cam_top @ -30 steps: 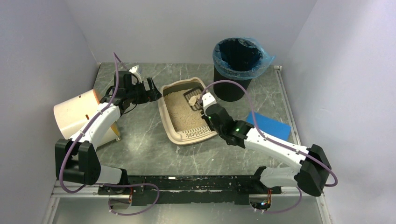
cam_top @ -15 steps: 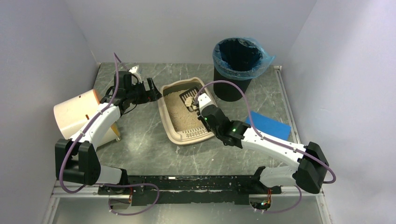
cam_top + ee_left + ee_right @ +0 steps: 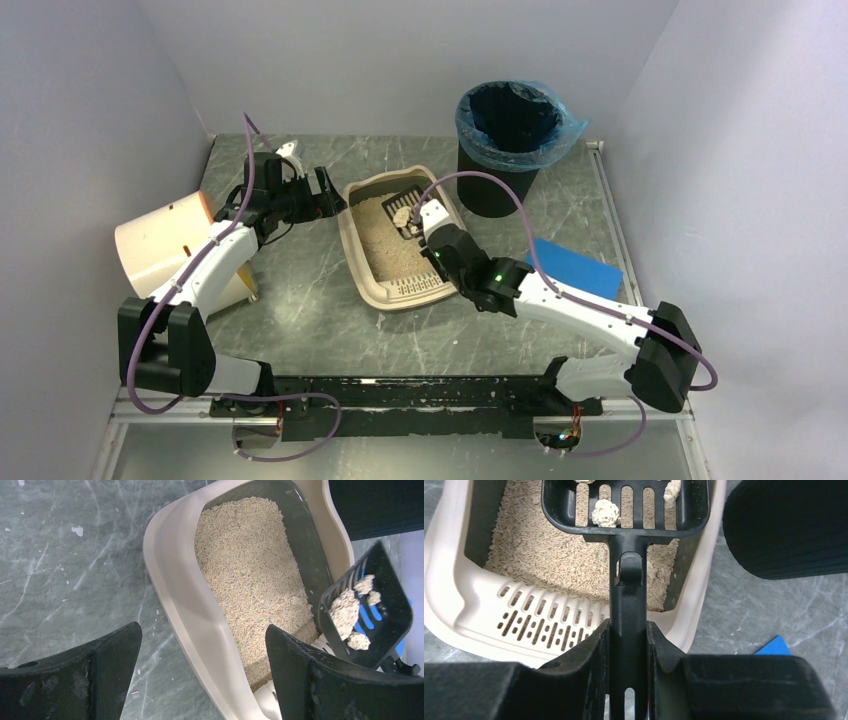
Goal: Clean the litter box
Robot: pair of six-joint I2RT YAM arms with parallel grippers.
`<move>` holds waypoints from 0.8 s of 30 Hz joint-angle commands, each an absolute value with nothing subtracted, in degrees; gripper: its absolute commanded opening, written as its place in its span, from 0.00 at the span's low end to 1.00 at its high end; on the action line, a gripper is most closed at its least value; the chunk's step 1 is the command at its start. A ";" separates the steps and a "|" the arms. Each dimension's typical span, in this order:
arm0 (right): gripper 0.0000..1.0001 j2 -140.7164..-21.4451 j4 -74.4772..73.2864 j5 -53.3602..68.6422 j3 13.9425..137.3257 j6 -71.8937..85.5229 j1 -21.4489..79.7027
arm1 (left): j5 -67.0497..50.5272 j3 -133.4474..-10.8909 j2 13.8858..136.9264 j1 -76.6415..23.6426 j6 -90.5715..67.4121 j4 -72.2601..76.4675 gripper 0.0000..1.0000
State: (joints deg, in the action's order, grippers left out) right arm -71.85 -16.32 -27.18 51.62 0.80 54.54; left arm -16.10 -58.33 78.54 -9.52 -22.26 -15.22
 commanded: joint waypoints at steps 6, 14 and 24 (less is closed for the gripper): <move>0.00 -73.57 -17.21 -29.07 54.31 1.37 54.90 | -16.63 -58.22 77.86 -9.14 -21.67 -13.71 0.98; 0.00 -71.11 -13.78 -21.49 52.63 -0.76 53.76 | -17.21 -57.59 77.88 -9.23 -22.28 -12.67 0.98; 0.00 -74.58 -21.33 -26.30 58.53 2.58 54.38 | -17.13 -57.60 77.86 -9.23 -21.99 -13.07 0.98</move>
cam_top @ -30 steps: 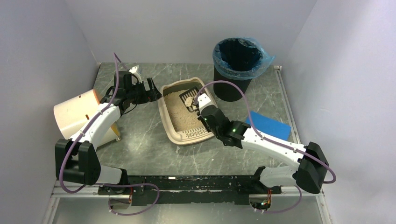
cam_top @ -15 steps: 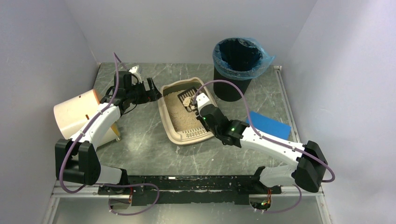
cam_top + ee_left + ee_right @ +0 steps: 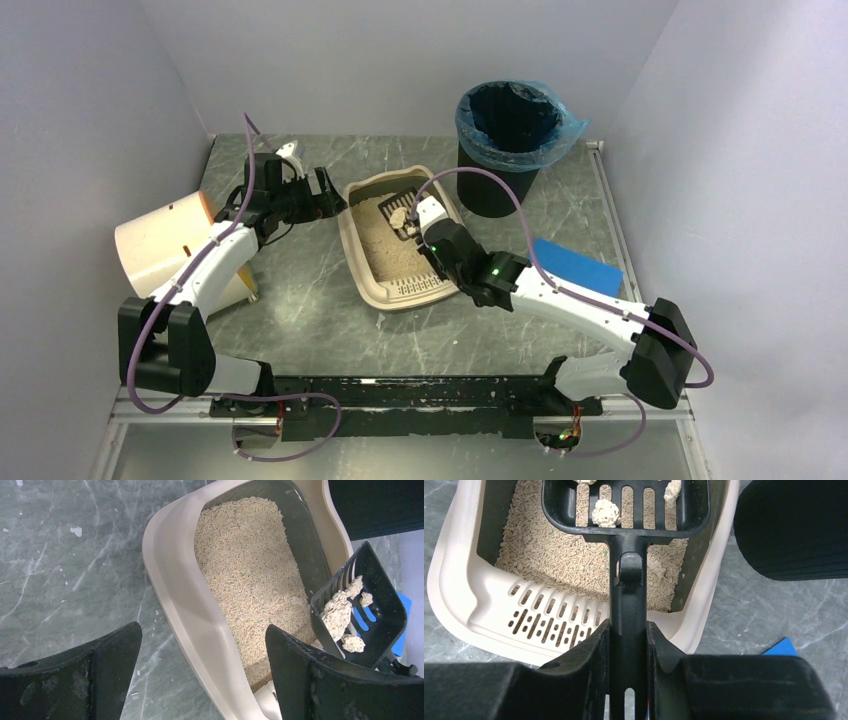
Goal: Clean the litter box
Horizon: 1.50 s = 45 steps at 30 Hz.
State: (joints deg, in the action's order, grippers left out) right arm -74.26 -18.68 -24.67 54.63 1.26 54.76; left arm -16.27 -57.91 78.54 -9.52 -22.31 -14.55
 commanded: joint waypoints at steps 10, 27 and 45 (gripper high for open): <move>0.00 -76.44 -27.92 -27.71 67.19 1.56 54.32 | -16.04 -57.42 77.21 -9.23 -22.24 -13.20 0.98; 0.00 -78.50 -34.22 -19.73 82.18 2.16 48.90 | -16.52 -57.35 77.33 -9.23 -21.84 -13.01 0.98; 0.00 -87.34 -36.43 -7.38 101.24 7.06 29.10 | -17.35 -56.96 77.01 -9.23 -22.10 -12.49 0.98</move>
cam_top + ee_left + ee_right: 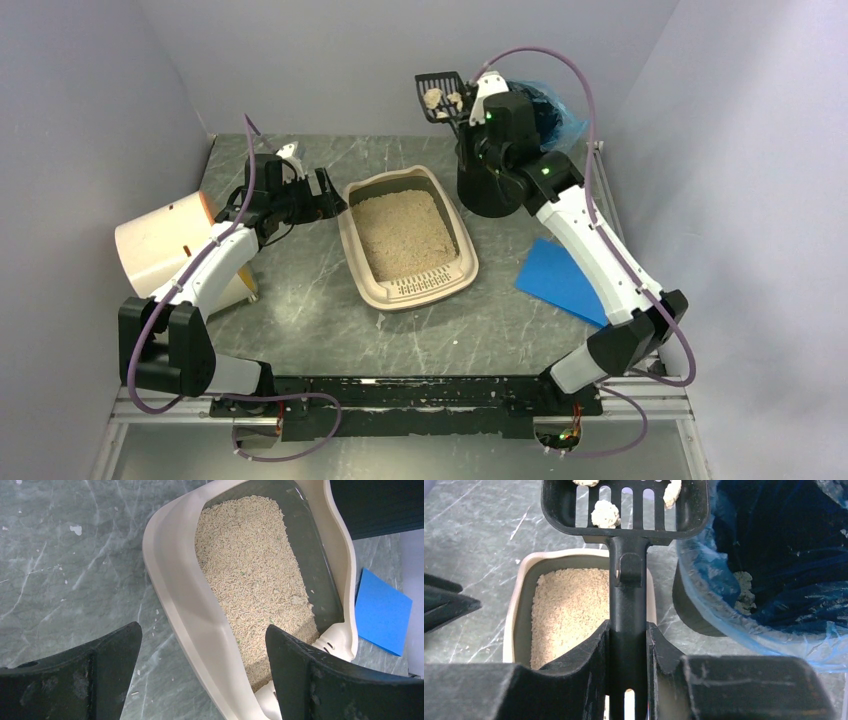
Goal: Clean the litter box
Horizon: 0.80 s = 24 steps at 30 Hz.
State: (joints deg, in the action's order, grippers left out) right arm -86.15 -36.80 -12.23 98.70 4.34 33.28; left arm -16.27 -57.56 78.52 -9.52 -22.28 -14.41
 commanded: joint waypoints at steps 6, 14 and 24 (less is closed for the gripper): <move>0.00 -88.24 -35.52 -1.34 100.73 10.52 20.66 | -17.16 -56.82 76.77 -9.23 -22.06 -12.58 0.98; 0.00 -87.53 -27.85 14.30 95.46 21.84 7.75 | -17.17 -56.87 76.86 -9.23 -22.07 -12.56 0.98; 0.00 -84.20 -7.08 34.74 80.98 44.53 -1.26 | -16.88 -56.95 76.82 -9.32 -21.88 -12.68 0.98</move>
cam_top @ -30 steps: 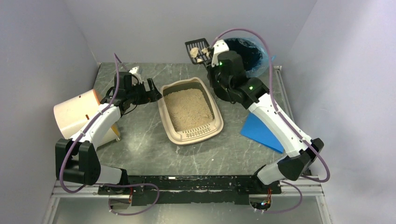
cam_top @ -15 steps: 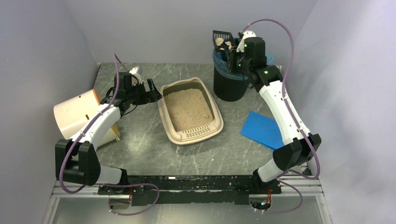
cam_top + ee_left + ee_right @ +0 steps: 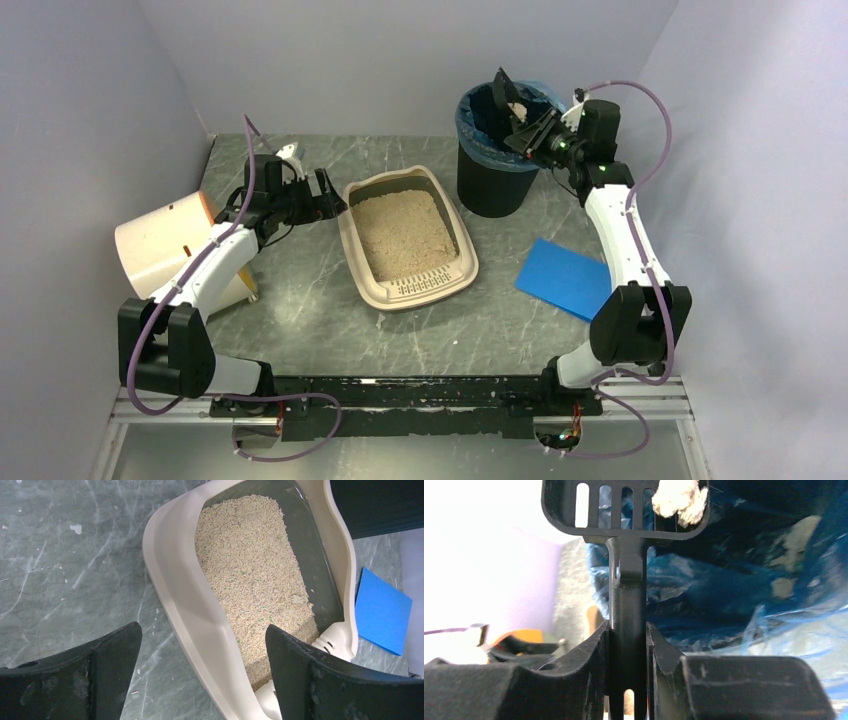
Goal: Clean the litter box
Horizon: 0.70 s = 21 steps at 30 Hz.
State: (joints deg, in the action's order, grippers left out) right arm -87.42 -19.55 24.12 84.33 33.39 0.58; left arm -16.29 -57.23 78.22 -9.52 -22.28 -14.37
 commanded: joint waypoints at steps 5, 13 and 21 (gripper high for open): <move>0.00 -81.98 4.71 40.33 74.13 56.51 -3.59 | -16.87 -57.08 76.97 -9.32 -21.97 -12.67 0.98; 0.00 -81.65 30.71 47.50 61.93 84.00 -8.30 | -16.62 -56.96 76.45 -9.32 -21.88 -12.70 0.98; 0.00 -81.65 41.35 49.22 57.41 96.01 -9.90 | -16.48 -56.84 76.12 -9.32 -21.89 -12.73 0.98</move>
State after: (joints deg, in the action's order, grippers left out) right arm -82.54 31.48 46.85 57.82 87.66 -8.82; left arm -16.27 -57.23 77.78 -9.52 -22.28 -14.37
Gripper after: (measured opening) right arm 0.279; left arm 0.979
